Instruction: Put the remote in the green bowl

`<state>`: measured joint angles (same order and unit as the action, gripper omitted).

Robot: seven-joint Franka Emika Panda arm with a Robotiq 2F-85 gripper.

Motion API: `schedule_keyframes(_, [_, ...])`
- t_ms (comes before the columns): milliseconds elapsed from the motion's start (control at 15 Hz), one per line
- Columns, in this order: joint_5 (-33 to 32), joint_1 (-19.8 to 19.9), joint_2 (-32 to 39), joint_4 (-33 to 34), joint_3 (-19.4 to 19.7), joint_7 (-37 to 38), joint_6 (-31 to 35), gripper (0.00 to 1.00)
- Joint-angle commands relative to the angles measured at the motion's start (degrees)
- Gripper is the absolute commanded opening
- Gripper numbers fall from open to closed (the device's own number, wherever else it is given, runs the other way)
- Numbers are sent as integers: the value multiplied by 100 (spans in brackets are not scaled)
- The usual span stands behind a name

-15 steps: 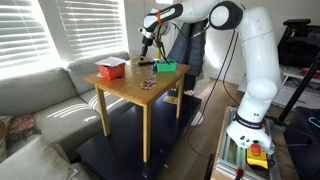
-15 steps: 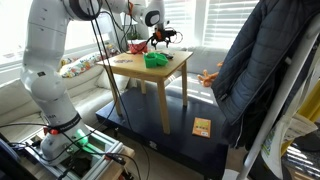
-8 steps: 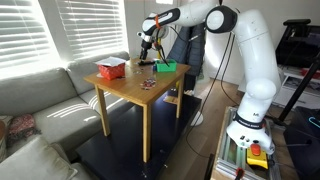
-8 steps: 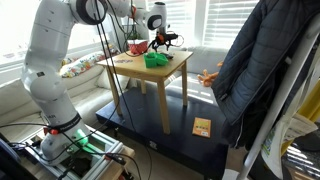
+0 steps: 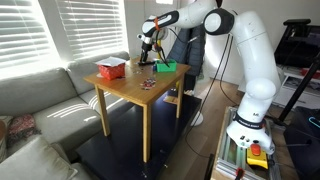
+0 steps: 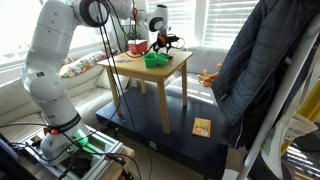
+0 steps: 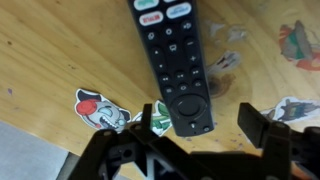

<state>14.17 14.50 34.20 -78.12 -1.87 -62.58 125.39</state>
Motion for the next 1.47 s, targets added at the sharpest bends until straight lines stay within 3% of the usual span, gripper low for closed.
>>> schedule_keyframes(0, [-83, 71, 149, 296, -65, -28, -276, 54])
schedule_keyframes(333, [-16, 44, 69, 340, -61, 168, -427, 20])
schedule_keyframes(400, [6, 23, 20, 356, -50, 339, -495, 17])
schedule_keyframes(867, [-127, -126, -485, 195, 16, 1167, -540, 17])
schedule_keyframes(1400, [-110, -124, -706, 132, 0, 1434, -440, 17])
